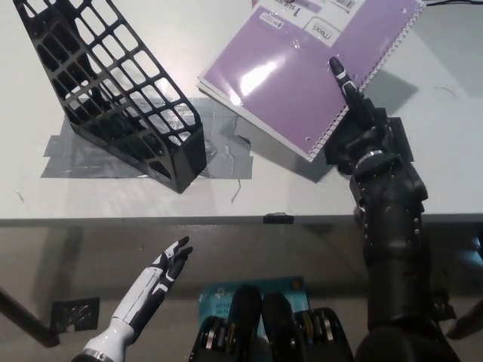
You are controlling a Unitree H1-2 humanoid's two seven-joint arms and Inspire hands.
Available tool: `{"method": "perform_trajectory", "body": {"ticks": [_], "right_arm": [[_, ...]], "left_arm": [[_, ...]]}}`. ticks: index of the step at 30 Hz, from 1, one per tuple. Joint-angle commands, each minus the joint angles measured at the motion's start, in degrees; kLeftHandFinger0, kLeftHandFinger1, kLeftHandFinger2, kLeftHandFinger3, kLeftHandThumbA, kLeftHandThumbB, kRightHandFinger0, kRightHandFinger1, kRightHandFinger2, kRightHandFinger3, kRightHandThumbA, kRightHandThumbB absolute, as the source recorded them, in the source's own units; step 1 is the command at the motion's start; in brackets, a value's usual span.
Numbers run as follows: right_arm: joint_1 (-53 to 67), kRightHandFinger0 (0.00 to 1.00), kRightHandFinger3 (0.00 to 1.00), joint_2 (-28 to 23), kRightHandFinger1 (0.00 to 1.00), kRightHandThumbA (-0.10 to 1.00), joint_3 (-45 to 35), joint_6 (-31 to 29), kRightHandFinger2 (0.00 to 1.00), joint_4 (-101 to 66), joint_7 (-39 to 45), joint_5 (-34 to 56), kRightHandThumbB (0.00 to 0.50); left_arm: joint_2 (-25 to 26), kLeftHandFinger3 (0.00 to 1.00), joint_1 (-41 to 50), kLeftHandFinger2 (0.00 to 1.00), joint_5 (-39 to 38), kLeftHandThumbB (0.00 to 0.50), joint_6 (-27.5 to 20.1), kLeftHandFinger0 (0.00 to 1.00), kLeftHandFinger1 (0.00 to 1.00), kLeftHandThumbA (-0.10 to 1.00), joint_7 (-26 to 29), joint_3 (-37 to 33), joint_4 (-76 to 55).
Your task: A shelf with a book inside it is placed on the center of the desk infront of the robot. The robot uses its right hand to grab the book, take it out and hand it to a person.
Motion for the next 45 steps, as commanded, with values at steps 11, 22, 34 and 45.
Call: {"method": "perform_trajectory", "body": {"ticks": [11,22,34,45], "right_arm": [[-0.4,1.00,1.00,-1.9,1.00,0.76,6.4,-3.1,1.00,-0.8,19.3,5.9,0.500],[11.4,1.00,1.00,-6.6,1.00,1.00,20.3,-4.0,1.00,-35.1,17.4,-4.6,0.497],[33.0,1.00,1.00,-11.3,1.00,1.00,25.6,-0.2,1.00,-76.3,15.3,-5.3,0.500],[52.4,1.00,1.00,-10.6,1.00,1.00,32.5,-10.4,1.00,-66.3,20.8,-11.7,0.444]], "left_arm": [[0.0,1.00,-1.1,1.00,-0.3,0.354,-0.7,1.00,1.00,1.00,0.6,1.4,-1.5],[-0.5,1.00,-1.2,1.00,-0.2,0.350,-1.3,1.00,1.00,1.00,1.2,1.8,-1.5],[-1.3,1.00,-0.4,1.00,-2.2,0.342,-1.4,1.00,1.00,1.00,1.3,2.8,-0.7],[-2.5,1.00,3.3,1.00,-4.1,0.344,-3.6,1.00,1.00,1.00,1.5,3.5,0.4]]}}
